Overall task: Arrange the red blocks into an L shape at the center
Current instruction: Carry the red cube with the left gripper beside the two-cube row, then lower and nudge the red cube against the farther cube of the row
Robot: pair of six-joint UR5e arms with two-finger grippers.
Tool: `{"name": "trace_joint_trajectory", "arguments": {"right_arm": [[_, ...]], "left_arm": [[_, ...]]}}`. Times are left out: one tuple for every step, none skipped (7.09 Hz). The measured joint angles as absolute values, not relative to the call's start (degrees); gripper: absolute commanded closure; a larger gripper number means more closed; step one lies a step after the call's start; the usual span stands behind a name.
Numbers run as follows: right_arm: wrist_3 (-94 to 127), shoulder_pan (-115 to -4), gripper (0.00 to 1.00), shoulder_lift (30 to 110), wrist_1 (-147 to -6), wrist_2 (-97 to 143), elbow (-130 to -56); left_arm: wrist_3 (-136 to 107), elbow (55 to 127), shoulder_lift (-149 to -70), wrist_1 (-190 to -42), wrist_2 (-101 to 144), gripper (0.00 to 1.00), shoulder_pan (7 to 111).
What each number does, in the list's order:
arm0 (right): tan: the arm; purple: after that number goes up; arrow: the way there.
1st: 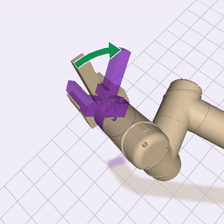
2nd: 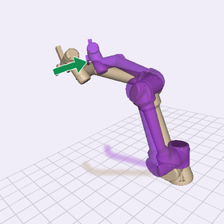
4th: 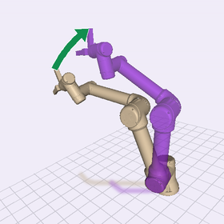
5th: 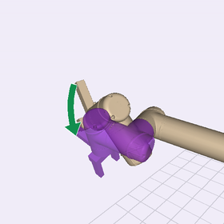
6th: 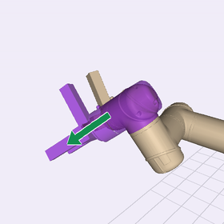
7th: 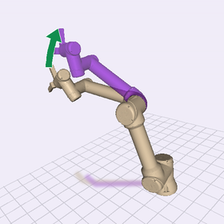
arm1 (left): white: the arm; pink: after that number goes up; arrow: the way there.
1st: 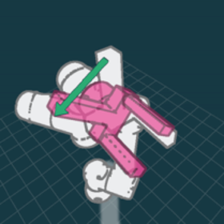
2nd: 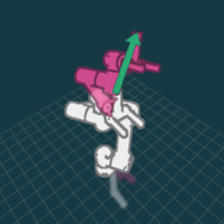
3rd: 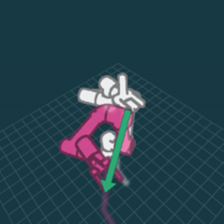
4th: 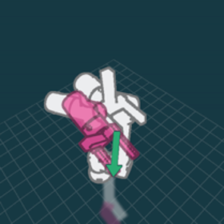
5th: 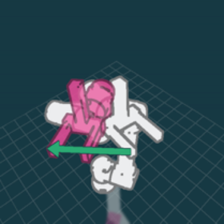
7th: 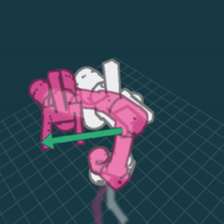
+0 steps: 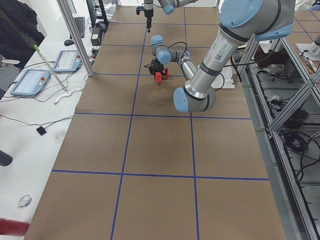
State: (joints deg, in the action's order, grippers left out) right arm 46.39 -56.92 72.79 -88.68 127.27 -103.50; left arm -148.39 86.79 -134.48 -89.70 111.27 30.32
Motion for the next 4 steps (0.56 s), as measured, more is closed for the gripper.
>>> {"name": "trace_joint_trajectory", "arguments": {"right_arm": [[46.4,-56.9,0.0,72.8,-88.7,127.3,-103.5],[46.4,-56.9,0.0,72.8,-88.7,127.3,-103.5],[46.4,-56.9,0.0,72.8,-88.7,127.3,-103.5],[46.4,-56.9,0.0,72.8,-88.7,127.3,-103.5]], "left_arm": [[-149.7,86.6,-134.5,-89.8,111.3,1.0,30.3],[-151.3,86.6,-134.5,-89.9,111.3,1.0,30.3],[-152.7,86.5,-134.6,-89.9,111.3,1.0,30.4],[-153.8,86.5,-134.7,-90.0,111.3,1.0,30.4]]}}
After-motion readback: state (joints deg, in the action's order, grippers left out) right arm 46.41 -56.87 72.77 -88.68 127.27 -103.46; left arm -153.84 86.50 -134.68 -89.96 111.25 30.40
